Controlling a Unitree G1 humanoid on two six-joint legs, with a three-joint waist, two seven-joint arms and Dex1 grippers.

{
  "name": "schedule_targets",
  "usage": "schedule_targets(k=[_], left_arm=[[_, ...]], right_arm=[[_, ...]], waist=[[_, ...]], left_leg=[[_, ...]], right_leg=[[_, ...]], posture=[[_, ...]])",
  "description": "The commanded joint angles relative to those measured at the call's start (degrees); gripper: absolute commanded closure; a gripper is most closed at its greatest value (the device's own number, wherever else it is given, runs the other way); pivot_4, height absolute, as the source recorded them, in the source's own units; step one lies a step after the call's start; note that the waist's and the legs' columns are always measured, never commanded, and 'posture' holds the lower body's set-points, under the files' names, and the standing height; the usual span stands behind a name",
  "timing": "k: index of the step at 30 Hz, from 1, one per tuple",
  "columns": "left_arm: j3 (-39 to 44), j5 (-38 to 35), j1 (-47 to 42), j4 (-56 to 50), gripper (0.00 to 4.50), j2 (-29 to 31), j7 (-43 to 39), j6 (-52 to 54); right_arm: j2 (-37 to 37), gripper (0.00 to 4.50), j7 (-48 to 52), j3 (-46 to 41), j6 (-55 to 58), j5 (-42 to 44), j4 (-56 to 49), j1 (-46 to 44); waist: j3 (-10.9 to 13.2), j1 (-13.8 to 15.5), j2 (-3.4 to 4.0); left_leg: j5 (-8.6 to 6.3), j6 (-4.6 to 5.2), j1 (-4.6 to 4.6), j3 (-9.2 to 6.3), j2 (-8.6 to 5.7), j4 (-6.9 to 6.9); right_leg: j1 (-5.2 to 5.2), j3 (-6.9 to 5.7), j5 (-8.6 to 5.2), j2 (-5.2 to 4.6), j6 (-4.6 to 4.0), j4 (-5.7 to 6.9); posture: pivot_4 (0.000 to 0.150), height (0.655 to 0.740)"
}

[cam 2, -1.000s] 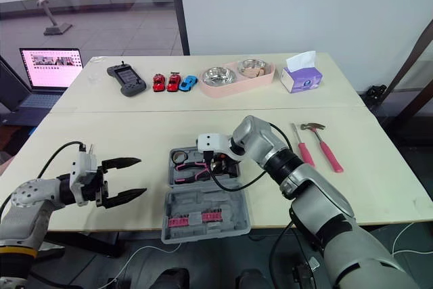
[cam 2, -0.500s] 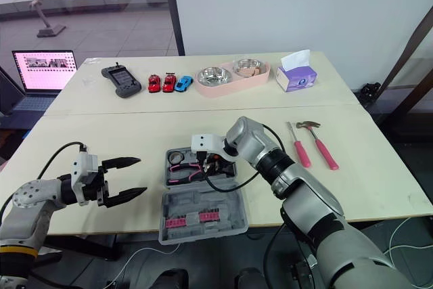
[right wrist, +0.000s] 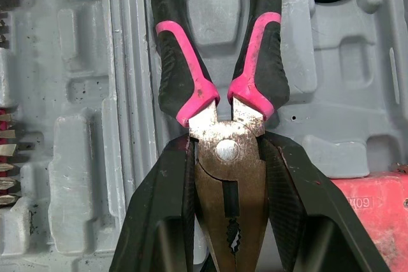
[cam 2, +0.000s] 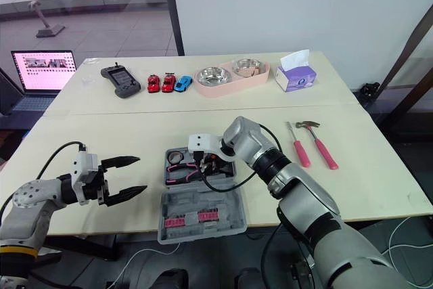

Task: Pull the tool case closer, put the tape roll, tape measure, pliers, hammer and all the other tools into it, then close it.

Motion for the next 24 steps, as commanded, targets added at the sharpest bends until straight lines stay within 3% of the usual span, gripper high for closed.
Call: schedule_targets(k=[1, 4, 5, 9, 14, 17, 21, 24], left_arm=[[0.1, 0.1, 0.2, -0.6, 0.0, 0.0, 0.3, -0.9], [0.0, 0.1, 0.2, -0.5, 0.0, -0.1, 0.4, -0.9], [0.0, 0.2, 0.1, -0.4, 0.0, -0.1, 0.4, -0.9], [0.0, 0.2, 0.1, -0.2, 0.0, -0.2, 0.5, -0.9], [0.0, 0.5, -0.2, 0.2, 0.0, -0.3, 0.5, -0.9], [0.2, 0.5, 0.0, 0.0, 0.0, -0.3, 0.7, -0.8], [0.5, 0.3, 0.6, -0.6, 0.0, -0.2, 1.2, -0.5], [0.9, 0.0, 1.1, -0.9, 0.0, 0.0, 1.6, -0.3]], right_arm=[[0.3, 3.51, -0.3, -1.5, -0.2, -0.2, -1.1, -1.1], [0.3, 3.51, -0.6, -1.7, -0.3, -0.2, -1.2, -1.0], [0.3, 2.5, -0.7, -1.8, -0.4, -0.2, -1.2, -0.9], [0.7, 0.85, -1.7, -3.1, 0.3, 0.7, -1.8, -0.7], [1.0, 0.85, -3.2, -6.4, 1.1, 2.4, -3.2, -1.2], [-0.3, 0.85, -3.4, -9.0, 4.0, 4.3, -10.4, 1.3], [-1.3, 2.12, -6.5, -11.3, 8.5, 5.3, -20.6, 6.7], [-1.2, 3.63, -11.7, -12.2, 13.2, 5.3, -31.4, 14.9]], waist=[[0.0, 0.0, 0.0], [0.0, 0.0, 0.0], [0.0, 0.0, 0.0], [0.0, 0.0, 0.0], [0.0, 0.1, 0.0], [0.0, 0.1, 0.0], [0.0, 0.2, -0.01], [0.0, 0.3, -0.02]], left_leg=[[0.0, 0.0, 0.0, 0.0, 0.0, 0.0], [0.0, 0.0, 0.0, 0.0, 0.0, 0.0], [0.0, 0.0, 0.0, 0.0, 0.0, 0.0], [0.0, -0.01, 0.0, 0.0, 0.0, 0.01], [0.0, -0.01, 0.0, 0.0, 0.0, 0.0], [0.01, -0.01, 0.0, 0.0, 0.0, 0.01], [0.0, -0.01, -0.01, -0.01, 0.0, 0.0], [0.0, -0.01, -0.01, 0.0, 0.0, 0.01]], right_leg=[[0.0, 0.0, 0.0, 0.0, 0.0, 0.0], [0.0, 0.0, 0.0, 0.0, 0.0, 0.0], [0.0, 0.0, 0.0, 0.0, 0.0, 0.0], [0.0, 0.0, 0.0, 0.0, 0.0, 0.0], [0.0, 0.0, 0.0, 0.0, 0.0, 0.01], [0.0, 0.0, 0.0, -0.01, 0.0, 0.01], [0.02, 0.0, 0.0, -0.01, 0.0, 0.01], [0.03, 0.0, 0.0, -0.02, 0.0, 0.01]], posture=[[0.15, 0.74], [0.15, 0.74], [0.15, 0.74], [0.15, 0.74], [0.15, 0.74], [0.15, 0.74], [0.15, 0.74], [0.15, 0.74]])
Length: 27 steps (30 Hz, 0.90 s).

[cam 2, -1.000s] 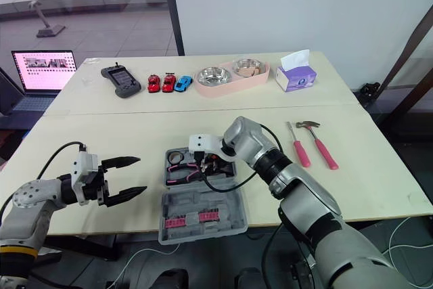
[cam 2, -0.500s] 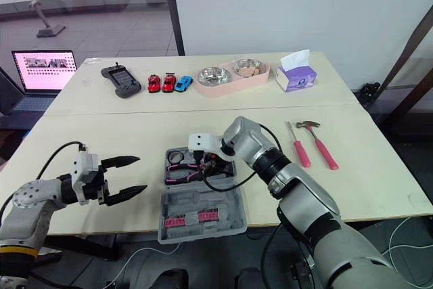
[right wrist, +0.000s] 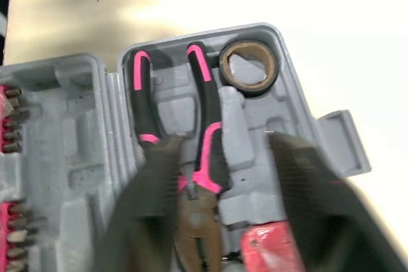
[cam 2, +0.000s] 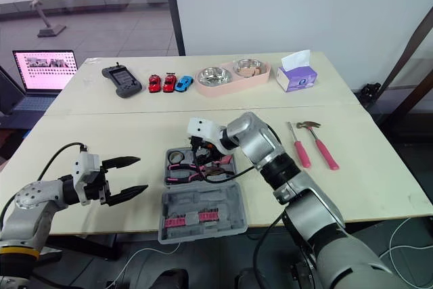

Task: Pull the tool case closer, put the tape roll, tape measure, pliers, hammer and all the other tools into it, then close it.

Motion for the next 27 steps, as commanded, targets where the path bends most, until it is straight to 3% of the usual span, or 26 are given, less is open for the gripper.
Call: schedule_targets(k=[1, 2, 6, 12, 27], left_arm=[[1.1, -0.5, 0.7, -1.2, 0.0, 0.7, 0.4, -0.4], [1.2, -0.5, 0.7, -1.2, 0.0, 0.7, 0.5, -0.4], [1.3, -0.6, 1.0, -1.2, 0.0, 0.7, 0.7, -0.4], [1.1, -0.5, 1.1, -1.2, 0.0, 0.5, 1.1, -0.3], [1.0, -0.6, 2.4, -2.6, 0.0, 0.4, 2.1, 0.1]], right_arm=[[0.5, 4.07, -6.0, -1.8, 4.5, 0.5, -12.9, 7.7], [1.1, 4.45, -8.8, -2.1, 4.0, 0.1, -15.5, 10.5], [2.1, 4.45, -14.2, -0.3, 2.5, -1.0, -20.9, 16.4], [7.1, 4.45, -24.3, 0.1, -2.8, -2.0, -17.1, 20.1], [6.3, 4.45, -27.2, 5.9, -0.3, -4.5, -6.0, 24.5]], waist=[[0.0, 0.0, -0.01], [0.0, 0.1, -0.01], [0.0, 0.0, 0.0], [0.0, 0.0, -0.02], [-0.1, 0.1, -0.02]], left_leg=[[0.0, 0.0, -0.01, -0.01, 0.0, -0.01], [0.0, 0.0, 0.0, -0.01, 0.0, -0.02], [0.0, 0.0, -0.02, 0.01, -0.01, -0.01], [0.03, -0.04, 0.02, 0.0, 0.01, -0.08], [0.04, -0.06, 0.2, 0.01, 0.01, -0.1]], right_leg=[[0.0, 0.0, 0.0, 0.0, 0.0, 0.0], [0.0, 0.0, 0.0, 0.0, 0.0, 0.0], [-0.01, 0.01, 0.0, 0.0, 0.0, 0.0], [-0.03, 0.02, 0.0, 0.03, 0.0, 0.03], [0.17, 0.02, 0.0, 0.02, 0.0, 0.03]], posture=[[0.15, 0.74], [0.15, 0.74], [0.15, 0.74], [0.15, 0.74], [0.15, 0.74]])
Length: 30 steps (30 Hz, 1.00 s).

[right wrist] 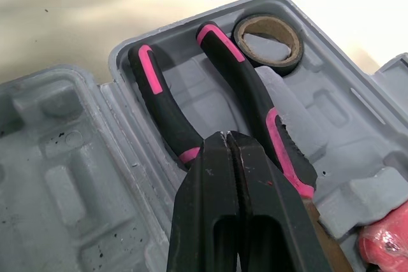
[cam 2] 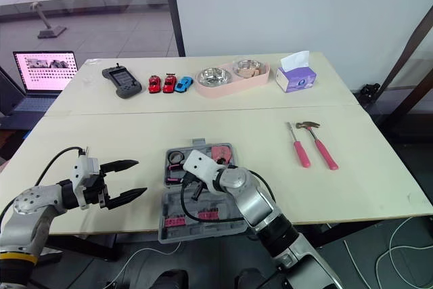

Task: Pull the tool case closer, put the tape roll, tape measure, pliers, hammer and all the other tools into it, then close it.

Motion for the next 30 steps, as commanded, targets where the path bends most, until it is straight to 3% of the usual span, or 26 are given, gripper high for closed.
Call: schedule_targets(k=[1, 4, 10, 19, 26, 30], left_arm=[[0.9, -0.5, 0.7, -1.8, 0.0, 0.5, 0.4, -0.1], [0.8, -0.5, 1.0, -2.2, 0.0, 0.5, 0.7, -0.1], [0.7, -0.5, 1.3, -2.8, 0.0, 0.3, 1.1, 0.3], [0.5, -0.4, 1.0, -2.8, 0.0, 0.2, 1.6, 0.3], [0.2, -0.1, 0.3, -2.1, 0.0, 0.1, 2.2, 0.6], [-0.2, 1.9, 0.9, -1.2, 0.0, 1.0, 3.3, 1.1]], right_arm=[[-0.7, 4.45, 0.5, 3.0, 4.3, -1.4, 4.8, 2.7], [-1.7, 4.45, 2.5, 5.3, 7.7, -2.0, 6.4, 2.9], [-0.8, 4.45, 3.8, 6.9, 9.3, -2.3, 7.2, 1.2], [2.2, 4.45, 3.0, -3.0, -4.6, 4.9, 1.1, -3.1], [3.6, 4.45, 0.9, -8.4, -6.8, 8.8, -0.4, -4.7], [-2.9, 4.45, 4.1, -13.4, -4.7, 12.0, -5.8, -1.4]], waist=[[0.0, 0.0, -0.01], [-0.2, 0.3, -0.02], [-1.3, 1.4, 0.01], [-1.2, 1.4, 0.05], [-1.2, 1.5, 0.04], [-1.2, 1.6, 0.06]], left_leg=[[-0.01, 0.02, 0.09, 0.0, 0.0, -0.02], [-0.18, 0.31, 0.67, 0.02, -0.01, -0.22], [-0.2, 0.35, 0.81, 0.06, 0.0, -0.38], [-0.19, 0.34, 0.75, 0.08, 0.02, -0.49], [-0.18, 0.32, 0.73, 0.08, 0.02, -0.49], [-0.18, 0.32, 0.72, 0.08, 0.02, -0.5]], right_leg=[[0.1, 0.0, 0.0, 0.0, 0.0, -0.01], [0.6, 0.01, 0.0, -0.05, 0.0, -0.13], [0.64, 0.05, 0.0, -0.05, 0.0, -0.21], [0.51, 0.08, -0.01, -0.02, -0.01, -0.24], [0.51, 0.07, -0.01, -0.03, -0.01, -0.24], [0.51, 0.08, -0.01, -0.04, -0.01, -0.25]], posture=[[0.15, 0.74], [0.15, 0.74], [0.15, 0.74], [0.15, 0.74], [0.15, 0.74], [0.15, 0.74]])
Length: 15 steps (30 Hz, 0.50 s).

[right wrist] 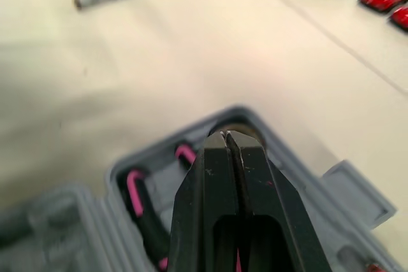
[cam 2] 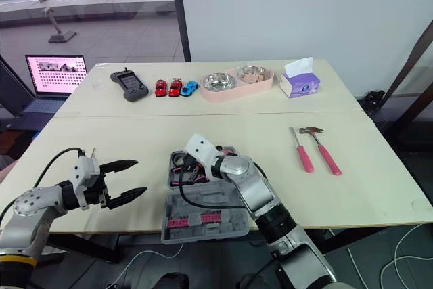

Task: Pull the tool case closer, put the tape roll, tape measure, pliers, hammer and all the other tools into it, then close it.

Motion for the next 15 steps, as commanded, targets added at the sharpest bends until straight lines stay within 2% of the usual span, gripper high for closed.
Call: schedule_targets(k=[1, 5, 7, 9, 15], left_arm=[[-0.2, 1.9, 0.4, 0.2, 0.0, 1.4, 0.6, 0.0], [-2.0, 4.2, 1.6, -0.2, 0.0, 2.0, 0.8, 0.7], [-2.3, 3.8, 1.7, -0.7, 0.5, 1.6, 1.2, 2.0], [-4.1, 4.9, 1.3, -0.5, 1.17, 0.7, 2.2, 3.2], [-9.1, 9.8, -0.7, 2.1, 4.05, -0.9, 5.1, 4.4]], right_arm=[[-6.8, 4.45, 3.0, -5.2, 0.9, 2.5, -6.0, 2.6], [-16.2, 4.45, 6.5, -9.4, 2.4, 4.5, -8.2, 6.3], [-18.3, 4.5, 7.4, -9.8, 2.8, 5.1, -8.3, 7.0], [-21.7, 4.5, 9.8, -9.5, 3.6, 4.9, -7.8, 7.9], [-27.9, 4.5, 14.2, -3.5, 6.3, 1.9, -6.1, 8.6]], waist=[[0.0, 0.2, 0.0], [0.1, 0.6, 0.09], [0.1, 0.1, 0.11], [0.1, -0.2, 0.12], [0.2, 0.0, 0.12]], left_leg=[[0.0, 0.0, 0.0, 0.0, -0.01, 0.0], [0.0, 0.0, -0.02, 0.02, -0.04, -0.01], [0.0, 0.01, -0.02, 0.05, -0.03, -0.06], [0.0, 0.01, 0.0, 0.07, 0.05, -0.19], [0.0, 0.01, -0.02, 0.11, 0.01, -0.26]], right_leg=[[0.01, 0.0, 0.0, -0.02, 0.0, -0.01], [0.11, 0.0, 0.0, -0.05, 0.0, -0.28], [0.09, 0.02, 0.0, -0.03, 0.0, -0.3], [0.04, 0.05, 0.0, 0.05, 0.0, -0.3], [0.08, 0.05, 0.0, 0.0, 0.0, -0.46]], posture=[[0.15, 0.74], [0.15, 0.74], [0.15, 0.74], [0.15, 0.74], [0.15, 0.74]])
